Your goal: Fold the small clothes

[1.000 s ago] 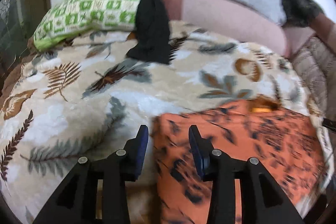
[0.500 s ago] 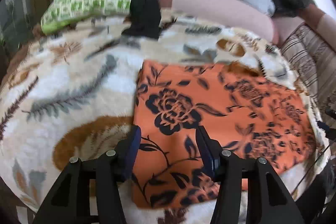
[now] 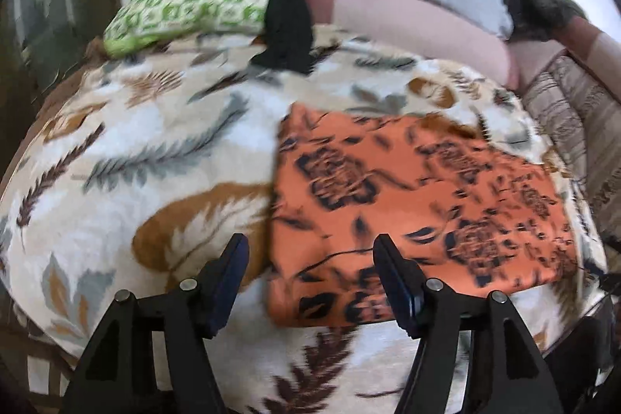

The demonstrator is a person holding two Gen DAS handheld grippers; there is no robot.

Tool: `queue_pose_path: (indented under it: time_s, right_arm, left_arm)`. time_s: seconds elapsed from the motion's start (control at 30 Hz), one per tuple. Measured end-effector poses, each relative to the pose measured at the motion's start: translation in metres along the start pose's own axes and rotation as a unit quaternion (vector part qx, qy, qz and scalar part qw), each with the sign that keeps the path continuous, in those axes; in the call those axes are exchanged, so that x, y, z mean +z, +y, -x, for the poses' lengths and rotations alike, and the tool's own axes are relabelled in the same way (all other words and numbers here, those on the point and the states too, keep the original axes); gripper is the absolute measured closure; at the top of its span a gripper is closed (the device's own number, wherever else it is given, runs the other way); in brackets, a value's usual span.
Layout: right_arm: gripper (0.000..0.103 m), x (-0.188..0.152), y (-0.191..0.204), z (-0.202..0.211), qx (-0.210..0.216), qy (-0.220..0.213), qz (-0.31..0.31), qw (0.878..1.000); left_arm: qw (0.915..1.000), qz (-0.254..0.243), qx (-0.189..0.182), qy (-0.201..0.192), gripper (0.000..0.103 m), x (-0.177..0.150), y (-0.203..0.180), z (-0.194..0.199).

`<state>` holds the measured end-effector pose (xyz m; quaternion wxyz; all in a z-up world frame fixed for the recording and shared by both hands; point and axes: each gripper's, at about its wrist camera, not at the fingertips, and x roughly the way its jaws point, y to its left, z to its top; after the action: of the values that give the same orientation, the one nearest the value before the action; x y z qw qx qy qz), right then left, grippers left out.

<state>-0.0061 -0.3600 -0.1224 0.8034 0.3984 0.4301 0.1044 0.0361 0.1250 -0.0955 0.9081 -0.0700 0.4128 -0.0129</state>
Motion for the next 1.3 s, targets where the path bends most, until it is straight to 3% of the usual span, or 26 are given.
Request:
queue_pose_path:
  time_s: [0.07, 0.2, 0.33, 0.4, 0.43, 0.5, 0.6, 0.67, 0.7, 0.77, 0.8, 0.87, 0.93, 1.0, 1.07, 1.13, 1.3]
  right_arm:
    - [0.025, -0.012, -0.027, -0.002, 0.024, 0.010, -0.081, 0.996]
    - [0.025, -0.020, -0.045, -0.024, 0.033, 0.030, -0.130, 0.990]
    - [0.023, -0.015, -0.067, -0.039, 0.060, -0.006, -0.206, 0.977]
    - [0.024, -0.009, -0.067, -0.039, 0.064, -0.029, -0.209, 0.975]
    - [0.038, -0.007, -0.070, -0.039, 0.060, -0.040, -0.209, 0.975]
    - [0.093, -0.007, -0.072, -0.040, 0.058, -0.038, -0.209, 0.975]
    - [0.094, -0.011, -0.055, -0.022, 0.019, -0.057, -0.151, 0.987]
    - [0.092, -0.014, -0.061, -0.029, -0.012, -0.044, -0.139, 0.989]
    - [0.087, -0.016, -0.068, -0.037, -0.025, -0.023, -0.138, 0.990]
    - [0.083, -0.014, -0.070, -0.033, -0.007, -0.021, -0.149, 0.989]
    - [0.077, -0.009, -0.066, -0.028, -0.017, -0.006, -0.135, 0.991]
    - [0.063, -0.001, -0.053, -0.013, -0.049, -0.009, -0.093, 0.994]
    - [0.026, 0.012, -0.038, 0.009, -0.076, -0.046, -0.036, 0.995]
    - [0.022, 0.029, -0.026, 0.019, -0.091, -0.059, 0.013, 0.994]
    - [0.022, 0.061, -0.019, 0.008, -0.063, -0.048, 0.033, 0.996]
    - [0.022, 0.095, -0.017, -0.025, -0.036, -0.015, 0.044, 0.998]
    - [0.024, 0.146, -0.023, -0.117, -0.054, 0.075, 0.051, 0.994]
  left_arm:
    - [0.9998, -0.012, -0.017, -0.004, 0.036, 0.007, -0.011, -0.004]
    - [0.9982, -0.040, -0.044, -0.001, 0.035, 0.014, -0.048, -0.026]
    - [0.9979, -0.036, -0.053, 0.010, 0.035, 0.023, -0.072, -0.052]
    - [0.9973, -0.037, -0.056, 0.030, 0.035, 0.022, -0.079, -0.068]
    - [0.9972, -0.040, -0.051, 0.038, 0.035, 0.021, -0.082, -0.074]
    - [0.9970, -0.050, -0.041, 0.044, 0.035, 0.019, -0.087, -0.078]
    - [0.9974, -0.053, -0.047, 0.018, 0.035, 0.021, -0.089, -0.066]
    - [0.9978, -0.053, -0.039, 0.005, 0.035, 0.024, -0.090, -0.066]
    - [0.9979, -0.054, -0.034, 0.014, 0.034, 0.023, -0.090, -0.074]
    - [0.9956, -0.066, -0.027, 0.062, 0.034, 0.018, -0.090, -0.100]
    - [0.9954, -0.072, -0.022, 0.059, 0.033, 0.015, -0.089, -0.106]
    - [0.9953, -0.085, -0.016, 0.043, 0.031, 0.013, -0.092, -0.105]
    - [0.9953, -0.086, -0.015, 0.040, 0.030, 0.011, -0.093, -0.106]
    - [0.9955, -0.086, -0.016, 0.038, 0.029, 0.010, -0.092, -0.106]
    - [0.9956, -0.085, -0.016, 0.035, 0.029, 0.009, -0.092, -0.106]
    - [0.9956, -0.087, -0.014, 0.033, 0.028, 0.008, -0.093, -0.106]
    - [0.9956, -0.085, -0.020, 0.034, 0.027, 0.009, -0.092, -0.108]
